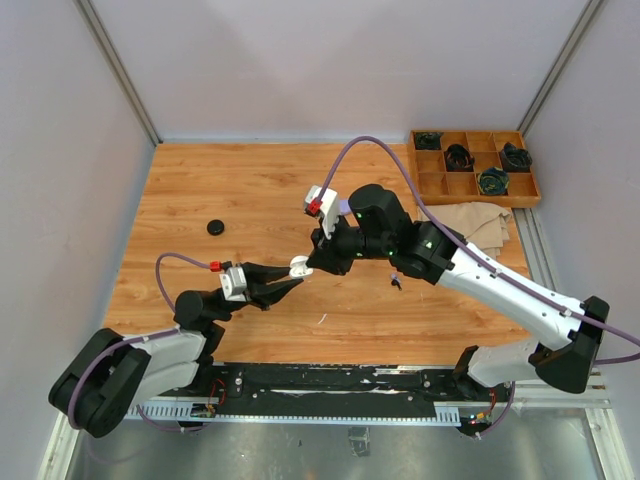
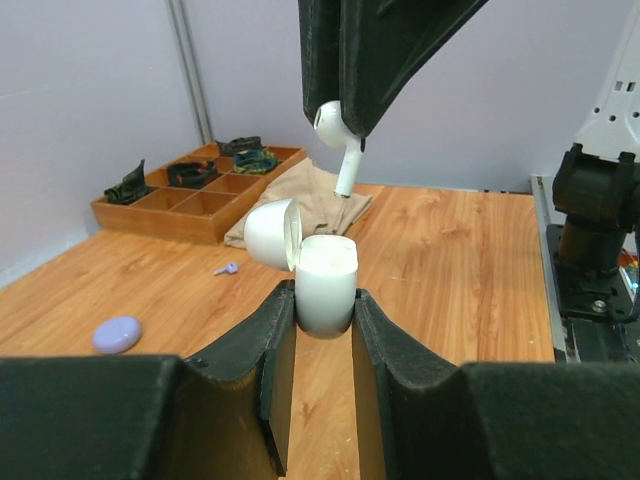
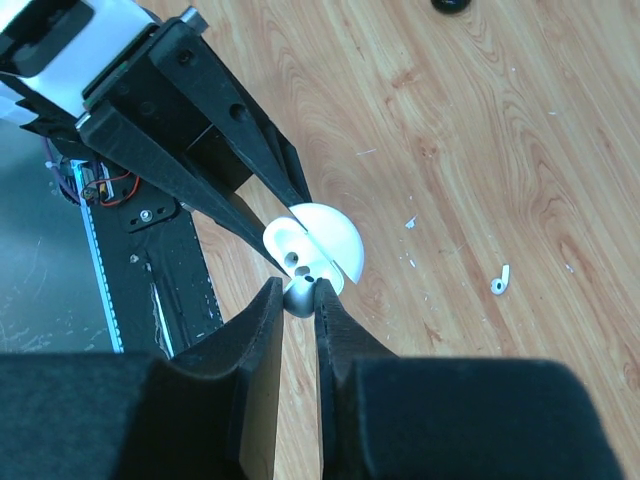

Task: Insert the wireless bluetooth earbuds into the charging case
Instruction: Adjust the earbud with the charging case.

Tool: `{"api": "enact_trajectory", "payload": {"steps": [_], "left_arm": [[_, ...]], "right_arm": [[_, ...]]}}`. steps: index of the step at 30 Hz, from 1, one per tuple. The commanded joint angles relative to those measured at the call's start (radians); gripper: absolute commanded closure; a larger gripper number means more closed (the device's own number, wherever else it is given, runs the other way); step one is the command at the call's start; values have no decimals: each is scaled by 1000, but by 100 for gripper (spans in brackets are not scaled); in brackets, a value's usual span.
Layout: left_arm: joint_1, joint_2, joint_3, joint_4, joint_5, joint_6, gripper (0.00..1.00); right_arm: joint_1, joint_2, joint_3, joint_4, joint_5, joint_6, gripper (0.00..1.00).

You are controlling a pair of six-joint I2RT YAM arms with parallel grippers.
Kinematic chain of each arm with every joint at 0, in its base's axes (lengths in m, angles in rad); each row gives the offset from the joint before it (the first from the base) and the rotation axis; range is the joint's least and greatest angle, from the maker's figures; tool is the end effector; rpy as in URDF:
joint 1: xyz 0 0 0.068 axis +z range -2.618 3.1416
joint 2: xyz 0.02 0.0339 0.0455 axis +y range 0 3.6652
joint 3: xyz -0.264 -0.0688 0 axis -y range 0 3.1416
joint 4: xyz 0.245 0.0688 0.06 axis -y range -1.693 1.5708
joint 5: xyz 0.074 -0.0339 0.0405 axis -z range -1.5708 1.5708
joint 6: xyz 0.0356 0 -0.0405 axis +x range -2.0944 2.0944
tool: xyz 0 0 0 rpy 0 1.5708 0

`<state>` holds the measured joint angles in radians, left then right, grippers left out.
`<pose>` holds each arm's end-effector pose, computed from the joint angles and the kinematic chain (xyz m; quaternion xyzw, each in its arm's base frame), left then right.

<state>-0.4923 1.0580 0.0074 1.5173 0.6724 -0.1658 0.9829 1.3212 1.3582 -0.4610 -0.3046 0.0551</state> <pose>0.1264 -0.0929 0.2066 0.3576 0.4428 -0.4235 0.7048 0.1552 0.2521 0.3939 -0.4451 0.7058 0.3766 0.4024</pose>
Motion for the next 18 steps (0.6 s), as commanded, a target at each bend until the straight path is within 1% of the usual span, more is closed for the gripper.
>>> {"api": "enact_trajectory", "payload": {"steps": [1,6,18], "left_arm": [[4,16,-29,81,41,-7,100],[4,33,-20,90,63,-19,100],[4,28,-20,94,69,-27,100]], "right_arm": [[5,-22,-11,42,-58,-58,99],[5,-3,-11,45,-90,-93,99],[7,25,-40,49,-146,-116,99]]}}
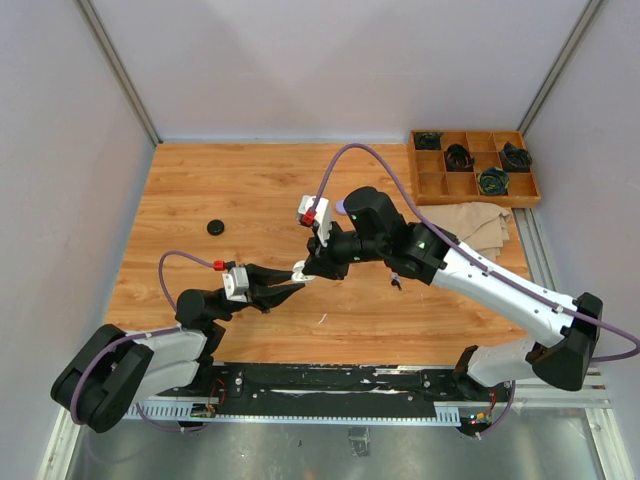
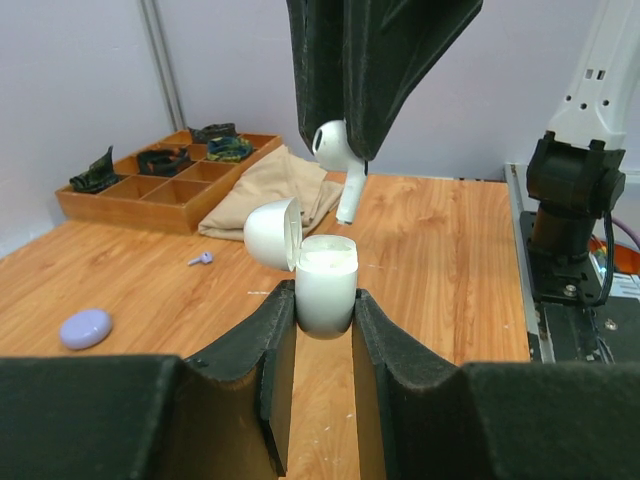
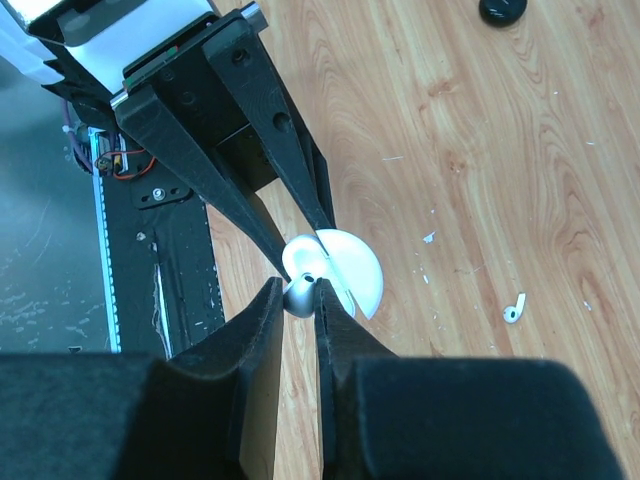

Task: Insert the wireless bluetooth earbuds into the charging case
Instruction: Adjust the earbud with the charging case.

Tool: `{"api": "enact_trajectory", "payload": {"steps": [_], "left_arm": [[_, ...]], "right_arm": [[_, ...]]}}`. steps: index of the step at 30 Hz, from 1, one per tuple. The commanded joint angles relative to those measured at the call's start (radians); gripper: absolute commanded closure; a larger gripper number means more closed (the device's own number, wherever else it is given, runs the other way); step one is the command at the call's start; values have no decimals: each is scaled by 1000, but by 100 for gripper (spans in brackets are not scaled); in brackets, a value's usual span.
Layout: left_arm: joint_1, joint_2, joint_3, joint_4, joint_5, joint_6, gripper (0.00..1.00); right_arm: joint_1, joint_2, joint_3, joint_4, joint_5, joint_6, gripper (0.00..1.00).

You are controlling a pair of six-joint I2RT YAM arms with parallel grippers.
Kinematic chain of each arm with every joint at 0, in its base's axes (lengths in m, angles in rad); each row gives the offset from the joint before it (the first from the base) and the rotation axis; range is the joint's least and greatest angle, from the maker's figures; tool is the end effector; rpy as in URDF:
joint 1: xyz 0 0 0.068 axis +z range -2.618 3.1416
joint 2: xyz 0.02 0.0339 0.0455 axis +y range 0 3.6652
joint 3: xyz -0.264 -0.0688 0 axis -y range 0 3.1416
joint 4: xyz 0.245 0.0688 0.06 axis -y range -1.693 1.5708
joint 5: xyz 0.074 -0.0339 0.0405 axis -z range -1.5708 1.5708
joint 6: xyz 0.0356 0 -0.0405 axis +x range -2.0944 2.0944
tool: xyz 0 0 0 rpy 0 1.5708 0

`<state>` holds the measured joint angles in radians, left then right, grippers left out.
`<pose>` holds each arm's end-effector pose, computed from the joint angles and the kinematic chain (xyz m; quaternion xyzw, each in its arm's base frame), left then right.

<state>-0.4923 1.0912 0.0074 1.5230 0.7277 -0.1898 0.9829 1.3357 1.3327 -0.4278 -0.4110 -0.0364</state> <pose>0.1271 -0.0950 0.2020 0.3725 0.4500 -0.4437 0.6796 0.1549 0.2580 0.3850 -0.4982 0.6657 0.3937 0.3919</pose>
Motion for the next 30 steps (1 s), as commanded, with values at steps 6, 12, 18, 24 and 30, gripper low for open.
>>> {"api": "enact_trajectory", "payload": {"steps": [6,12,18,24,30], "left_arm": [[4,-6,-20,94,18,-9,100],[4,-10,-21,94,17,-10,100],[4,-16,-21,95,19,-13,100],[4,-14,-20,98,23,-14,100],[4,-9,-18,101,34,-18,100]], "right_arm": [[7,20,-24,15,-38,-31,99],[7,28,-30,0,-25,-43,99],[8,33,-41,-4,-13,-53,99],[9,44,-42,-4,-20,-61,99],[15,58,-37,-6,-51,-86,91]]}}
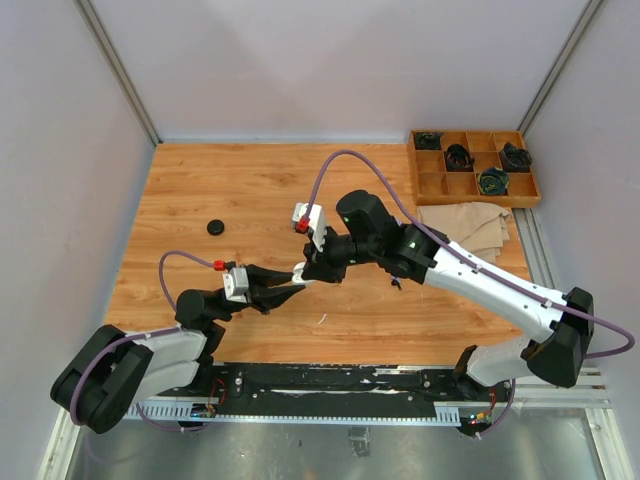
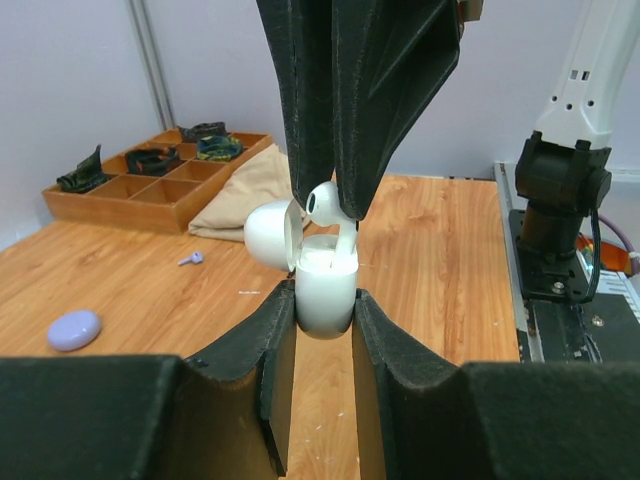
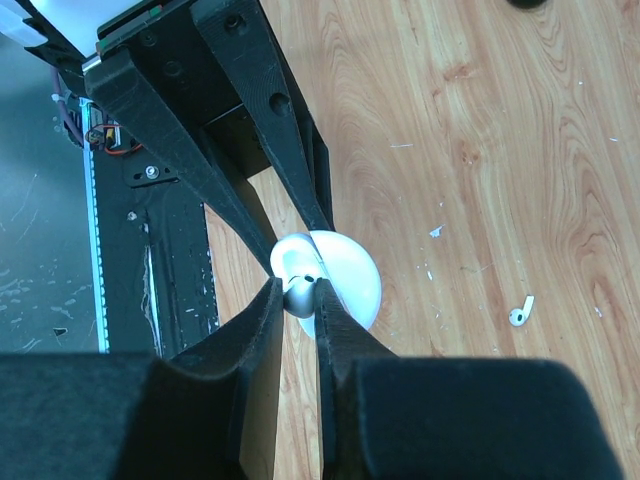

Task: Insert the wireless bluetooth earbuds into the charging case
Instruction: Adjust the earbud with the charging case.

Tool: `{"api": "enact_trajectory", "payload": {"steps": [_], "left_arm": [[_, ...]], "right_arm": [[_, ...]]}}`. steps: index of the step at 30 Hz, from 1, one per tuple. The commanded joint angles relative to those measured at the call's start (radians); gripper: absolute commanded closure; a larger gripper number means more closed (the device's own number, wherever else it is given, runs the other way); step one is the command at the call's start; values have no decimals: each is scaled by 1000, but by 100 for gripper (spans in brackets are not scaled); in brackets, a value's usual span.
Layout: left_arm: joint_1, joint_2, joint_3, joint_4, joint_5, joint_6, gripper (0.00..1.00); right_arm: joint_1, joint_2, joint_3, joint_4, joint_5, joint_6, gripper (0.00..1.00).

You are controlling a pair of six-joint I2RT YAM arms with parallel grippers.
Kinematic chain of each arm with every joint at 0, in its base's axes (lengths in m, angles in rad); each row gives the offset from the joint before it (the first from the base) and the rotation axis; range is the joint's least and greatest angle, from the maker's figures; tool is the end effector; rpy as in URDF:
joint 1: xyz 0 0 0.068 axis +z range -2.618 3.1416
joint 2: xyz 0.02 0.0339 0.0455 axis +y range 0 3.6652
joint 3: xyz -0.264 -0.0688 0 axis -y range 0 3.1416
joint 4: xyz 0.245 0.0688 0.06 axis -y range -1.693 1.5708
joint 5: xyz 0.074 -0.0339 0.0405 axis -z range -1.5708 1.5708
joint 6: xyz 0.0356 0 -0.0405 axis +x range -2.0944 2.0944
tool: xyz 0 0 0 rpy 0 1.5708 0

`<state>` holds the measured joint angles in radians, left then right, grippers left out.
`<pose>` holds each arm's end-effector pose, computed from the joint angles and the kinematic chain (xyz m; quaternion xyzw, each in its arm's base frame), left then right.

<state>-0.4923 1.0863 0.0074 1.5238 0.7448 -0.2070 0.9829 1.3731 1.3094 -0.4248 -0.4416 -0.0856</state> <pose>0.1261 -0.0950 0.2026 0.3753 0.4483 -0.4523 0.6735 0.1594 0.2666 0.3668 -0.5229 0.6623 0.3871 0.3714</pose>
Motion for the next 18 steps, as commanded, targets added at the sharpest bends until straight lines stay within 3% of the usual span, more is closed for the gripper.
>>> {"api": "enact_trajectory", "payload": {"steps": [1,18], "left_arm": [[4,-2,-18,101,18,-1,100],[4,20,-14,119,28,-12,100]], "right_arm": [[16,24,-13,-9,-24,-41,90],[23,35,43,-26,-51,-71,64]]}}
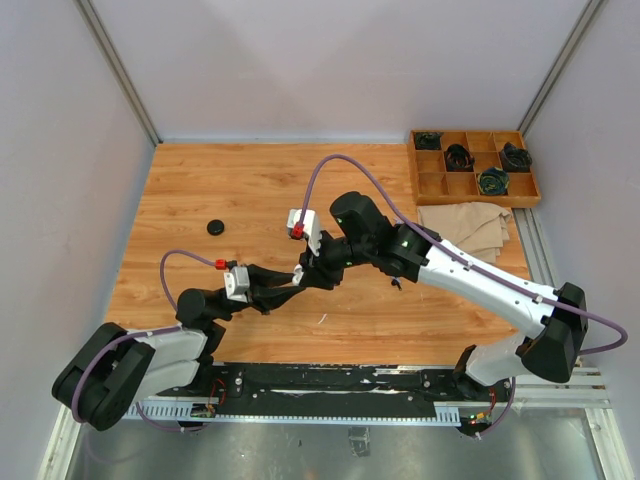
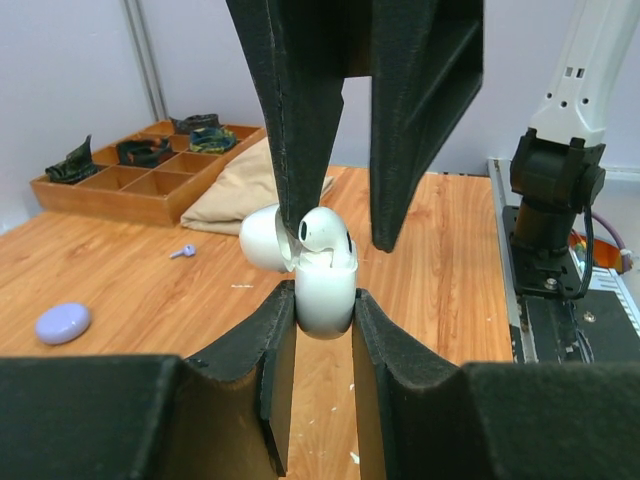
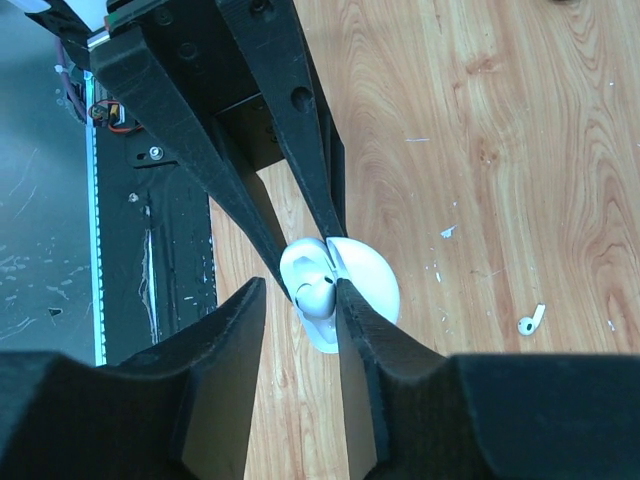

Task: Insert the wireless bluetooth earbuds into the charging case
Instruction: Adjust the earbud with the charging case.

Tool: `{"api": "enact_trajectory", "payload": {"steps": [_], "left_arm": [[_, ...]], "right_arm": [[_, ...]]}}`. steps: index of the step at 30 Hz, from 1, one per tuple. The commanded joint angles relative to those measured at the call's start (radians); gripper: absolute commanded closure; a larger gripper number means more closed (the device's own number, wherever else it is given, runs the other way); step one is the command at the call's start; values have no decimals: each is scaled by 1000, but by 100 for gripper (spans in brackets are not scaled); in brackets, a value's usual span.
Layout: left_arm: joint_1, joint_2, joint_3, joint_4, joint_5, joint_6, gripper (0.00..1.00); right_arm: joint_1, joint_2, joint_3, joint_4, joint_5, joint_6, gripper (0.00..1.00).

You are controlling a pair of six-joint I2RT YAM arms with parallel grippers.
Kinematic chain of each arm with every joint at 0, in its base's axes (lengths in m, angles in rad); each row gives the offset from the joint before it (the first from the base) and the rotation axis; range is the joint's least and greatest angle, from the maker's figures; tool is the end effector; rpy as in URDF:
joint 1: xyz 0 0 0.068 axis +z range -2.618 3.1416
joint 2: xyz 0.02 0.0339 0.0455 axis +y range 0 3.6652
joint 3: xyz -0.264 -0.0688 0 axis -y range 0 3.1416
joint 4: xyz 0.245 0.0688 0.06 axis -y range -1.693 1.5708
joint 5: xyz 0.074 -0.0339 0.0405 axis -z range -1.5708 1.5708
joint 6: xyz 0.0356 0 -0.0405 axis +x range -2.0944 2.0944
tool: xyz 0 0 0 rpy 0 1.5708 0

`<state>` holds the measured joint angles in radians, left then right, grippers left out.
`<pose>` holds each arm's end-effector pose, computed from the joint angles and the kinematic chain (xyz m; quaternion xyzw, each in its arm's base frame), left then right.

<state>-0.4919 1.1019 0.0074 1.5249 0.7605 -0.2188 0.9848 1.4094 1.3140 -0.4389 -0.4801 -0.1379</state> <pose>0.1268 -0.0958 0.2004 0.3778 0.4540 -0.4598 0.6631 0.1622 0.2741 0.3567 -0.5489 0.6516 0.3860 0.3538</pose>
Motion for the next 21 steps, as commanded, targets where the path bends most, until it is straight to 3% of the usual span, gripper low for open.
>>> {"api": "enact_trajectory", "payload": {"steps": [1,21], "left_arm": [[4,6,-14,117,11,1,100],[4,29,-12,137,8,-12,100]], "right_arm": [[22,-3,42,-12,-14,-18,63],[24,8,89,-18,-34,-38,61]]}}
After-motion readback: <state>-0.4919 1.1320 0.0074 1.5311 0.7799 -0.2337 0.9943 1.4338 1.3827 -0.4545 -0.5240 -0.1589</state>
